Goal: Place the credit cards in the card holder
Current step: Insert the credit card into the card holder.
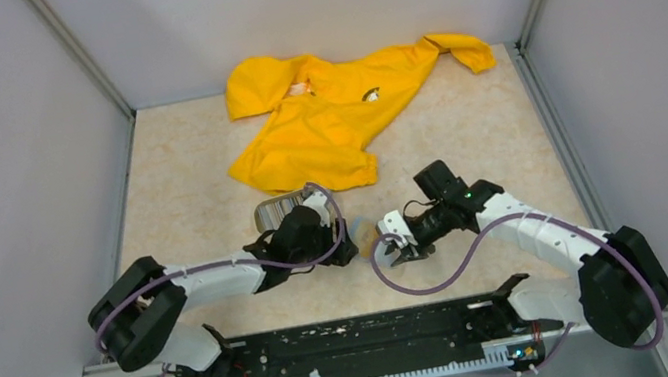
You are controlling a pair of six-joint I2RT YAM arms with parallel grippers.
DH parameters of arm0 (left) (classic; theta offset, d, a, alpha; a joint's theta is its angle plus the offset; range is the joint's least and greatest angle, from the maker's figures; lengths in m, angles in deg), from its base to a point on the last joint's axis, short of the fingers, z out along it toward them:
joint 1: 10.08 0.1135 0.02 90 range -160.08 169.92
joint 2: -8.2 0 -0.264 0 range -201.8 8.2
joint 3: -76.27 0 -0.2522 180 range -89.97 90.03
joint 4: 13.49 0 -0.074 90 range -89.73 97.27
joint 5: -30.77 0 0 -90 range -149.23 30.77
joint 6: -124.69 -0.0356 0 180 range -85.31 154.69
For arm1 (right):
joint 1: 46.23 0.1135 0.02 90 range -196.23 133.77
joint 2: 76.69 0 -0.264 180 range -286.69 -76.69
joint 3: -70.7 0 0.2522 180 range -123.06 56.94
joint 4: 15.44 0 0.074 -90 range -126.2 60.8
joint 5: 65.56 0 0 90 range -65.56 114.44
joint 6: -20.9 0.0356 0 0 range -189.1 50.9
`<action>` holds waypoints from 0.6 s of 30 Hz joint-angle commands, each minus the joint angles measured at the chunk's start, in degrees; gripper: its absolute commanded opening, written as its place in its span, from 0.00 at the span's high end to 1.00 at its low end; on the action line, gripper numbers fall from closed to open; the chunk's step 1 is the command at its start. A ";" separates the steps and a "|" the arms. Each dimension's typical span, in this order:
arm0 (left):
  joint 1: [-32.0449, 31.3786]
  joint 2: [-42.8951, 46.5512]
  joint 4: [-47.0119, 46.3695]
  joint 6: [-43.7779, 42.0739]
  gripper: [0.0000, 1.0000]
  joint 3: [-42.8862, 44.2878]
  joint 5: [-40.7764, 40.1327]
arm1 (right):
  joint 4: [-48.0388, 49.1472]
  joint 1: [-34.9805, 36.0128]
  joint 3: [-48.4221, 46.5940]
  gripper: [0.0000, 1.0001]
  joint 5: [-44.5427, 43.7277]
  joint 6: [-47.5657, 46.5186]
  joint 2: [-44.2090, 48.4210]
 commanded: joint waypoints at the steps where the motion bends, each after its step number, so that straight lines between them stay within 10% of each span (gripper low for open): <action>1: 0.08 -1.23 -1.22 3.40 0.32 0.21 4.43 | 3.35 0.95 -1.06 0.70 -1.34 -1.20 1.40; 18: 0.00 -0.47 -15.32 10.61 0.39 -5.48 18.07 | 1.78 0.95 -0.04 0.71 -6.28 -5.30 -0.05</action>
